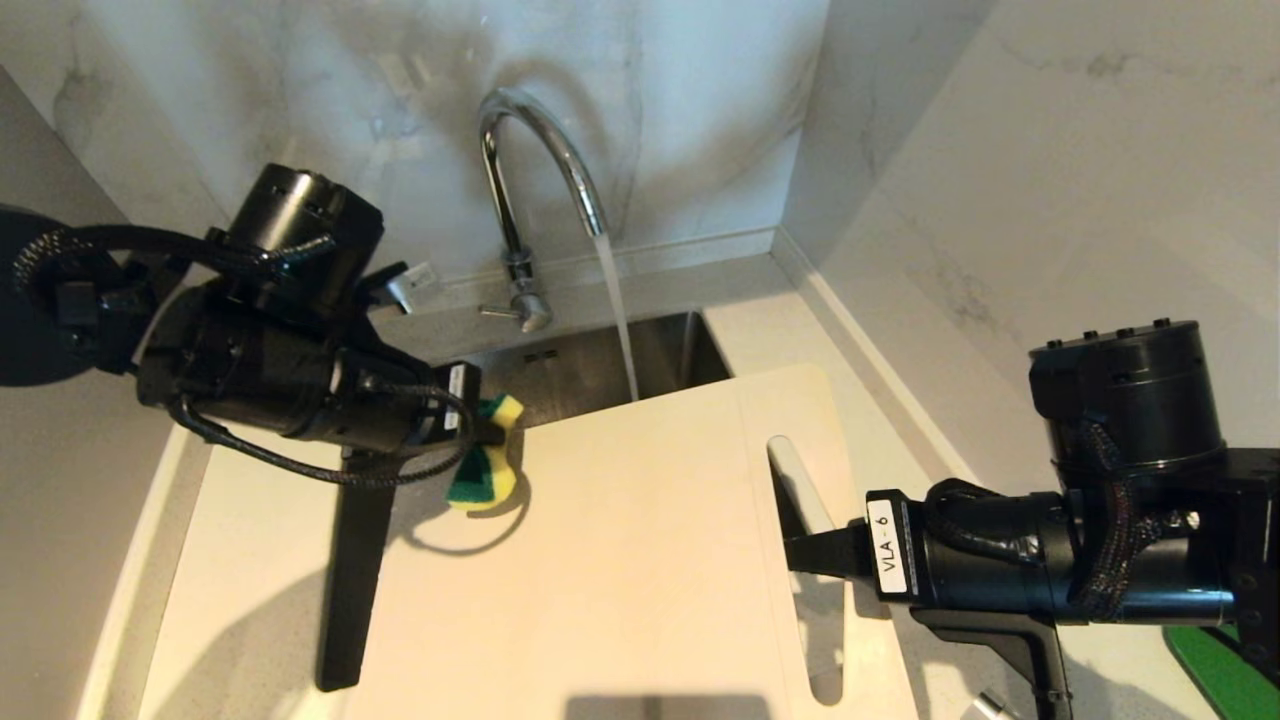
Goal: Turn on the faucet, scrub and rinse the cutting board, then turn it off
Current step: Scrub the cutting board underwater
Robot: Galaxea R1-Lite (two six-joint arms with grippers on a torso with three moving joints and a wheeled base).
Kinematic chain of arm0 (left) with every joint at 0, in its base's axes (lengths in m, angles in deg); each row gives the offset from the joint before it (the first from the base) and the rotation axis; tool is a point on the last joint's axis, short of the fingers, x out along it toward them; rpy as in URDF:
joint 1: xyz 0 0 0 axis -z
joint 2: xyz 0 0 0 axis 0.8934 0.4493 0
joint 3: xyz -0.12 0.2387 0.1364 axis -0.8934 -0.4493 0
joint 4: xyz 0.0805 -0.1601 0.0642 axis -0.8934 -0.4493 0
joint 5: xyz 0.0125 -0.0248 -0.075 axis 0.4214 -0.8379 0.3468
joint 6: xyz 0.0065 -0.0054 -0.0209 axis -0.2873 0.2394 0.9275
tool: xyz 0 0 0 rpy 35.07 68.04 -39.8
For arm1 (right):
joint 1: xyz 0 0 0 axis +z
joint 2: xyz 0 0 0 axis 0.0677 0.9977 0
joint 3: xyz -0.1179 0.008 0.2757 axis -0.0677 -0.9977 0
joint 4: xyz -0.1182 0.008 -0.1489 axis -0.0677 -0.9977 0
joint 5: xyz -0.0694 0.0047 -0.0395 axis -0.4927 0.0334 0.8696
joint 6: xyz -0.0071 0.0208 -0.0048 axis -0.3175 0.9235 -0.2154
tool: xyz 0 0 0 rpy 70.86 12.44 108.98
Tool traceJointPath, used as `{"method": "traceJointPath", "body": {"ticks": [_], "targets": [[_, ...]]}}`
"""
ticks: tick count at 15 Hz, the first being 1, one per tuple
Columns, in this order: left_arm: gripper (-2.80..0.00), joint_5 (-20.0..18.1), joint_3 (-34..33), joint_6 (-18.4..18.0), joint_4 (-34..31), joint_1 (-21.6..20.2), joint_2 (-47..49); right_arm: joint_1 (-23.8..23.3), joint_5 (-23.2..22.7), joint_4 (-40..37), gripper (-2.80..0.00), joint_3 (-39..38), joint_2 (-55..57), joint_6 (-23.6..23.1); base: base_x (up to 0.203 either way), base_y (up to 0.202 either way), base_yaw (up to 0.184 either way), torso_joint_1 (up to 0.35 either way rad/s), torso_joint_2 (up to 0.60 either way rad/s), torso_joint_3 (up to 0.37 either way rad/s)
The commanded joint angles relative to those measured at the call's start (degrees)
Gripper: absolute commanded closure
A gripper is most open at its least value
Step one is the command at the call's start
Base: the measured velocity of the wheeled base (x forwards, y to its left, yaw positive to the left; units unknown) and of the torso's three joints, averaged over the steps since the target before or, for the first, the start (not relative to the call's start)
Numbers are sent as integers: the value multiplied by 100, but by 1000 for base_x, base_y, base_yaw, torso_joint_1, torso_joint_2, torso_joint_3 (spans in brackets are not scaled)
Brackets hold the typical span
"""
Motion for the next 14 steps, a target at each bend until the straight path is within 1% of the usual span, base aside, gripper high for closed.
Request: {"method": "traceJointPath", "body": {"ticks": [1,2,3,5,7,9,12,13,14], "targets": [[0,387,-641,-101,696,236,137,-4,-24,6,0,4,-15,-81,0,0,0,0,0,0],[0,701,-869,-209,991,237,219,-4,-28,6,0,7,-24,-81,0,0,0,0,0,0],[0,901,-1082,-261,1308,181,334,-12,-25,3,0,2,-53,-81,0,0,0,0,0,0],[0,1003,-1581,-300,1898,-39,389,-13,-24,-2,0,2,-68,-81,0,0,0,0,0,0],[0,999,-1934,-300,2201,-376,355,-22,-24,-2,0,2,-59,-81,0,0,0,0,0,0],[0,858,-2246,-306,2387,-677,264,-22,-24,-2,0,2,-59,-81,0,0,0,0,0,0],[0,417,-2566,-478,2646,-1397,145,-25,-30,-2,0,2,-91,-78,0,0,0,0,0,0],[0,205,-2588,-528,2685,-1663,68,-31,-33,-2,0,2,-94,-76,0,0,0,0,0,0],[0,19,-2547,-556,2689,-1825,-104,-28,-33,-2,0,2,-94,-81,0,0,0,0,0,0]]}}
